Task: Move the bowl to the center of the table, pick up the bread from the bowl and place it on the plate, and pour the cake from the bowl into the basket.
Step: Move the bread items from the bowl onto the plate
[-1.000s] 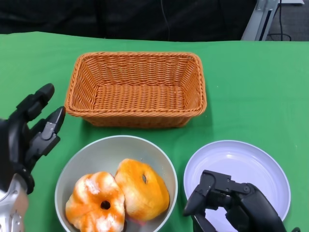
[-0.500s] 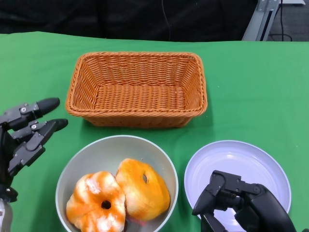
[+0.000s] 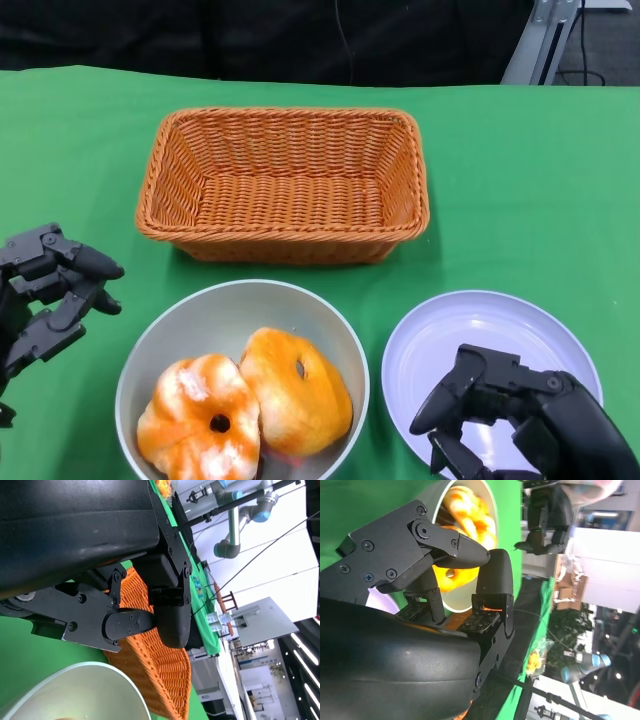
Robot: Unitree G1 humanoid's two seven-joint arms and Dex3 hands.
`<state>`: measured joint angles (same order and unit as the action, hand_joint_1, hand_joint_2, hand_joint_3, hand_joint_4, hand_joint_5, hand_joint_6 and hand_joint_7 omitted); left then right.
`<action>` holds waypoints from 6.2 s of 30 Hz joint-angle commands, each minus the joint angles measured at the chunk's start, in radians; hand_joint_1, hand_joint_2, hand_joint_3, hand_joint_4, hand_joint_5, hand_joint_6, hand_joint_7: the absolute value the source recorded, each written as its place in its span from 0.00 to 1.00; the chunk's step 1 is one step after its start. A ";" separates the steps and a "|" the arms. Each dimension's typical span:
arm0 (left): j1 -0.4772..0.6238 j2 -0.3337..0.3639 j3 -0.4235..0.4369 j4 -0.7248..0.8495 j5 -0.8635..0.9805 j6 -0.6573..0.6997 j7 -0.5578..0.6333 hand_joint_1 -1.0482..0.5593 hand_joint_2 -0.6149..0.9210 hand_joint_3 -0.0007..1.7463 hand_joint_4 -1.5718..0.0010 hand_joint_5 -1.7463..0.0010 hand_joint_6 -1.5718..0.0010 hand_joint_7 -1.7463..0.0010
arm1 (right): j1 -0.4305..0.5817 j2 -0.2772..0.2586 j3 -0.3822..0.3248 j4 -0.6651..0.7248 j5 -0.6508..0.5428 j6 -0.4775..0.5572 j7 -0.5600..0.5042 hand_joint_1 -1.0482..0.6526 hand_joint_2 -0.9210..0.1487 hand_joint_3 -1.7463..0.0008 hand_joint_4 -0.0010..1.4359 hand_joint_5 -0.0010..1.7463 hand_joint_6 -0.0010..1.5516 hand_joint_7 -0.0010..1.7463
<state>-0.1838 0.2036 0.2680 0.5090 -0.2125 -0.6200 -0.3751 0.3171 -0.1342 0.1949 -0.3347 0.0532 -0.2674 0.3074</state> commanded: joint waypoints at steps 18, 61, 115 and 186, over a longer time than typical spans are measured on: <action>-0.063 0.019 -0.004 0.118 0.049 -0.051 0.042 0.60 0.85 0.46 0.52 0.14 0.51 0.29 | -0.097 0.015 0.242 -0.537 -0.902 0.644 0.099 0.17 0.00 0.91 0.41 0.23 0.36 0.04; -0.066 0.020 -0.043 0.127 0.067 -0.059 0.062 0.60 0.84 0.49 0.51 0.14 0.52 0.28 | -0.278 0.303 0.533 -0.354 -1.433 0.732 0.448 0.07 0.00 0.82 0.39 0.06 0.21 0.00; 0.000 -0.017 -0.097 0.004 0.128 -0.030 0.163 0.57 0.84 0.48 0.50 0.14 0.51 0.28 | -0.350 0.251 0.630 0.008 -1.451 0.721 0.025 0.11 0.00 0.84 0.38 0.02 0.26 0.02; -0.027 -0.005 -0.105 0.087 0.127 -0.093 0.152 0.58 0.87 0.43 0.51 0.14 0.50 0.29 | -0.544 0.265 0.573 0.449 -1.186 0.594 -0.427 0.47 0.00 0.97 0.55 0.59 0.62 0.03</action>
<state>-0.2014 0.1811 0.1588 0.5973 -0.0845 -0.7082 -0.2254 -0.2274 0.1459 0.7677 0.0937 -1.1504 0.3358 -0.1187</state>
